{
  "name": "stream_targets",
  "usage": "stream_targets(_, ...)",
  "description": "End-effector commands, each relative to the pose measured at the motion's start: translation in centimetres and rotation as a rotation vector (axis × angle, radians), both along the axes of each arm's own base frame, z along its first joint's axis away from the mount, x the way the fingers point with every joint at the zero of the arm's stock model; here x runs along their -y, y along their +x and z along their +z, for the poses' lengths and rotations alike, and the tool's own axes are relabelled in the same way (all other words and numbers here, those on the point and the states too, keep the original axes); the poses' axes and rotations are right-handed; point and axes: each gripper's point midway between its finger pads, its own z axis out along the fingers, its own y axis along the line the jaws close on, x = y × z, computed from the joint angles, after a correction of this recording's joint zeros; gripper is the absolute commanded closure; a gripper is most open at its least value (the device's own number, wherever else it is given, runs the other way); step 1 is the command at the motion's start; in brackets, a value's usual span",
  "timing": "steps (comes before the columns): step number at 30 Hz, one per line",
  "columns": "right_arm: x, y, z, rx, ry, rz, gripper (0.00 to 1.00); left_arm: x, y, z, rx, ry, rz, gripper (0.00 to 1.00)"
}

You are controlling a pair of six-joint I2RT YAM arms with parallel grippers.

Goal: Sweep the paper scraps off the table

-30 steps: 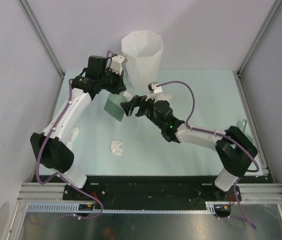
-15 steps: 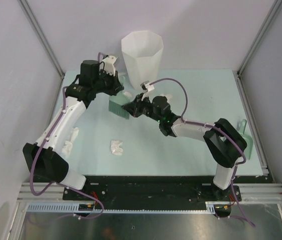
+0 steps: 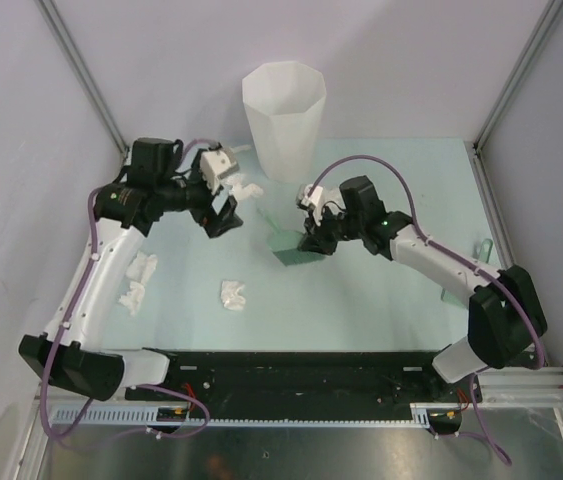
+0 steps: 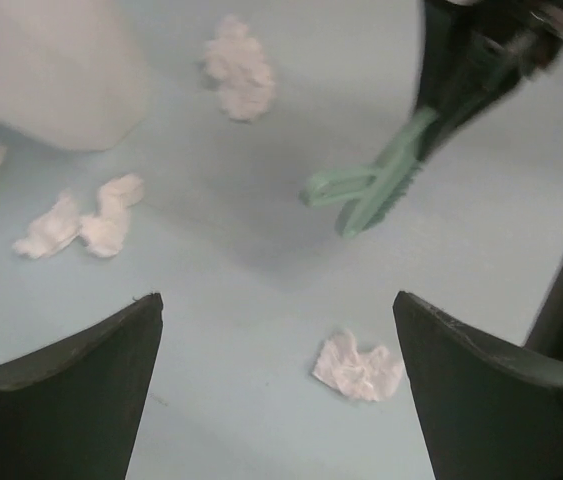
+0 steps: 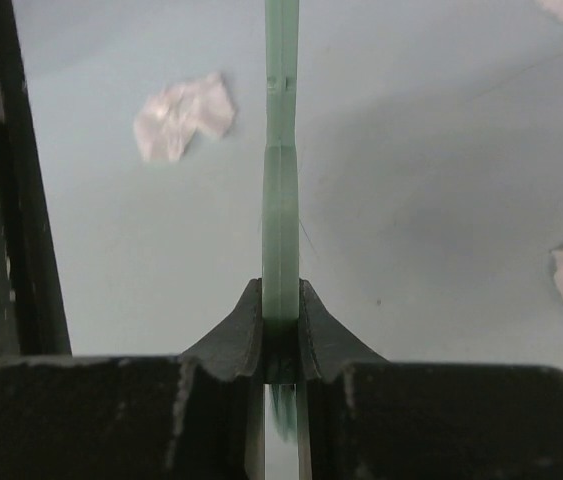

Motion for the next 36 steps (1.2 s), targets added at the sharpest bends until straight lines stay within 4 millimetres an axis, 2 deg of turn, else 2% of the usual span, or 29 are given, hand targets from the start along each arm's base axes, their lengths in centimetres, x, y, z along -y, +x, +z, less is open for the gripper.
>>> stream_targets(1, 2.5, -3.3, 0.4, 0.051, -0.082, 0.189, 1.00, 2.3, -7.3, -2.0, -0.024, 0.109, -0.377, 0.02)
stream_targets(3, 2.6, -3.9, 1.1, 0.078, -0.074, 0.219, 1.00, 2.5, -8.7, -3.5, -0.068, 0.135, -0.421, 0.02)
stream_targets(5, 2.1, -5.3, 2.4, 0.102, -0.040, 0.273, 1.00, 3.0, -9.1, -3.7, -0.083, 0.132, -0.441, 0.03)
stream_targets(9, 1.5, -6.8, 2.0, 0.134, -0.114, 0.283, 1.00, 4.1, -9.3, -2.5, -0.098, 0.084, -0.464, 0.03)
stream_targets(12, 1.1, -8.1, 2.1, 0.131, -0.124, 0.306, 1.00, 5.1, -10.1, -3.1, -0.113, 0.103, -0.503, 0.05)
stream_targets(18, 1.0, -8.7, 2.7, 0.141, -0.134, 0.285, 1.00, 6.0, -12.2, -6.0, -0.233, 0.115, -0.568, 0.26)
stream_targets(19, 1.0, -8.9, 2.7, 0.143, -0.137, 0.288, 1.00, 5.9, -12.3, -6.3, -0.247, 0.117, -0.569, 0.32)
stream_targets(24, 1.1, -8.6, 3.3, 0.175, -0.144, 0.252, 1.00, 6.8, -13.2, -5.6, -0.277, 0.064, -0.606, 0.50)
stream_targets(25, 1.1, -8.5, 3.5, 0.180, -0.140, 0.249, 1.00, 6.9, -13.5, -6.0, -0.286, 0.076, -0.612, 0.58)
stream_targets(27, 1.0, -8.8, 4.0, 0.188, -0.124, 0.256, 1.00, 6.8, -13.7, -6.5, -0.303, 0.089, -0.610, 0.65)
stream_targets(30, 1.0, -8.7, 4.3, 0.205, -0.127, 0.247, 1.00, 7.0, -14.0, -6.1, -0.311, 0.071, -0.615, 0.95)
stream_targets(31, 1.0, -8.5, 4.1, 0.198, -0.133, 0.230, 1.00, 6.9, -14.3, -6.1, -0.314, 0.064, -0.618, 1.00)
stream_targets(34, 1.3, -7.0, 4.3, 0.183, -0.143, 0.112, 1.00, 6.2, -14.1, -7.1, -0.330, 0.106, -0.580, 1.00)
stream_targets(35, 1.7, -6.0, 4.7, 0.185, -0.143, 0.045, 0.76, 6.0, -13.7, -7.3, -0.328, 0.124, -0.554, 1.00)
stream_targets(36, 2.6, -3.7, 5.3, 0.221, -0.156, -0.084, 0.58, 5.8, -13.3, -7.5, -0.353, 0.133, -0.500, 1.00)
